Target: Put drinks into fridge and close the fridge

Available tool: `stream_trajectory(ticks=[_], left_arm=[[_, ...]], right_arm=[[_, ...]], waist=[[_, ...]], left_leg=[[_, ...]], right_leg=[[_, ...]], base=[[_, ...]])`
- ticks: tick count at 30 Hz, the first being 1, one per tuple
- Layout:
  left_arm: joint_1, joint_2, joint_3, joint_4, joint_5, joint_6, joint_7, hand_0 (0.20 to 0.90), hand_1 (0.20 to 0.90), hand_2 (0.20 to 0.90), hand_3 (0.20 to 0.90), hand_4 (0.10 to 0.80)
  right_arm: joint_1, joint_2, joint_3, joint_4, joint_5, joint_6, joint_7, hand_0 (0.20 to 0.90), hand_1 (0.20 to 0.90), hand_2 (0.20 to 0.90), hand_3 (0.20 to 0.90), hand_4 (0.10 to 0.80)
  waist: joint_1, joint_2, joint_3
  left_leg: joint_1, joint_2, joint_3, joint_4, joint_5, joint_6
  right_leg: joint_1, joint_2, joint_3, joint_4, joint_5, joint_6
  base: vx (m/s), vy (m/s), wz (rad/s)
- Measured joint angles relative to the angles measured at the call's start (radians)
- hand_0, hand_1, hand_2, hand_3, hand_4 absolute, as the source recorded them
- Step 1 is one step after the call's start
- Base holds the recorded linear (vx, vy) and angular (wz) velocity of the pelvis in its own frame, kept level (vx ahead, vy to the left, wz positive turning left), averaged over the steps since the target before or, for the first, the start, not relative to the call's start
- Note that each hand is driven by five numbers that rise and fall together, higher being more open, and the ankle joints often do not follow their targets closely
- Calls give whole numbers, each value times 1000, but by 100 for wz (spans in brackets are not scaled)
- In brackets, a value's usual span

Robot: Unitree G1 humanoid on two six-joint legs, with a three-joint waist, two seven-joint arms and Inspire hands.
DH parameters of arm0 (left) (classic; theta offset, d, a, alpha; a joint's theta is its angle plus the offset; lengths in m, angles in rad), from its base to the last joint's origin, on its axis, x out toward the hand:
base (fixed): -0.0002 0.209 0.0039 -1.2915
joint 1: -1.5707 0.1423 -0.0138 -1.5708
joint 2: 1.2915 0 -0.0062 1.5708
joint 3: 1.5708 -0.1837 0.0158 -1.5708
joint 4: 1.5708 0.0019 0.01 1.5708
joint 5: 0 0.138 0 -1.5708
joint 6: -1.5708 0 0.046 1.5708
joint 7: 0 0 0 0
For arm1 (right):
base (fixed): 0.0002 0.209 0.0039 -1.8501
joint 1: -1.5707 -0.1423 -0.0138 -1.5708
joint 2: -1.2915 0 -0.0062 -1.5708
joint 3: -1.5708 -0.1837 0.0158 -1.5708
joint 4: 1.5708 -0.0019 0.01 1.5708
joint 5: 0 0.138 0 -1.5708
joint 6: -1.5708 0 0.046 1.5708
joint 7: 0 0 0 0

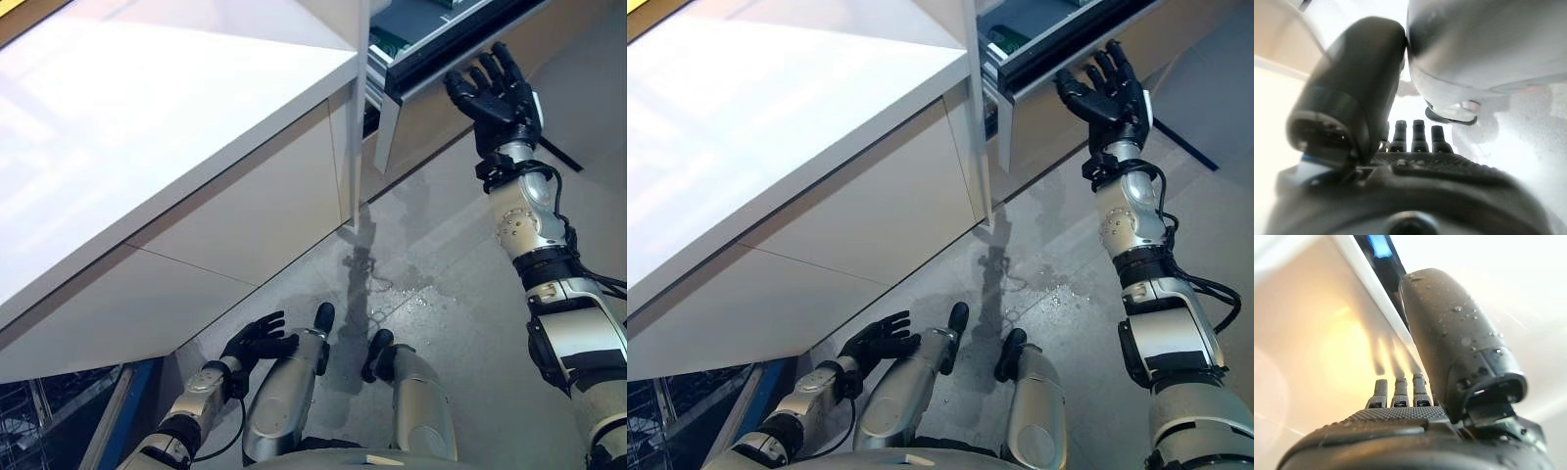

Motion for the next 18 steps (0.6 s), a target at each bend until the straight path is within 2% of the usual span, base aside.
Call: stream_trajectory(ticks=[4,8,10,13,15,18], left_arm=[[-11,4,-26,-9,22,-17,0,900,900,900,900,800],[-20,9,-37,2,31,-21,9,900,900,900,900,800],[-21,10,-36,8,42,-21,14,900,900,900,900,800],[-20,15,-33,26,43,-14,16,900,900,900,900,800],[-10,23,-30,28,54,-10,15,900,900,900,900,800],[36,38,16,27,70,13,10,900,900,900,900,800]], right_arm=[[-54,8,47,8,-33,8,14,900,900,900,900,800],[-61,22,40,51,-44,3,22,900,900,900,900,800],[-60,23,40,62,-70,3,13,900,900,900,900,800],[-50,25,40,44,-147,2,13,900,900,900,900,800],[-4,23,23,-12,-152,2,15,900,900,900,900,800],[207,61,-41,-152,-150,11,62,900,900,900,900,800]], waist=[[23,0,0],[32,-2,1],[17,-3,2],[0,-5,1],[-7,-10,-2],[-42,-48,-29]], left_leg=[[3,0,-15,-36,18,2],[37,5,-24,-71,27,6],[69,7,-20,-111,37,11],[115,29,14,-172,54,20],[144,38,36,-209,61,24],[214,47,78,-271,64,33]], right_leg=[[5,2,-6,-21,-1,7],[42,22,19,-74,10,21],[65,27,27,-105,20,28],[102,51,50,-178,56,36],[129,65,69,-224,78,43],[184,81,108,-296,102,59]], base=[[-78,-22,17],[-84,13,16],[-51,15,-11],[-31,42,-30],[28,36,-33],[32,11,-40]])
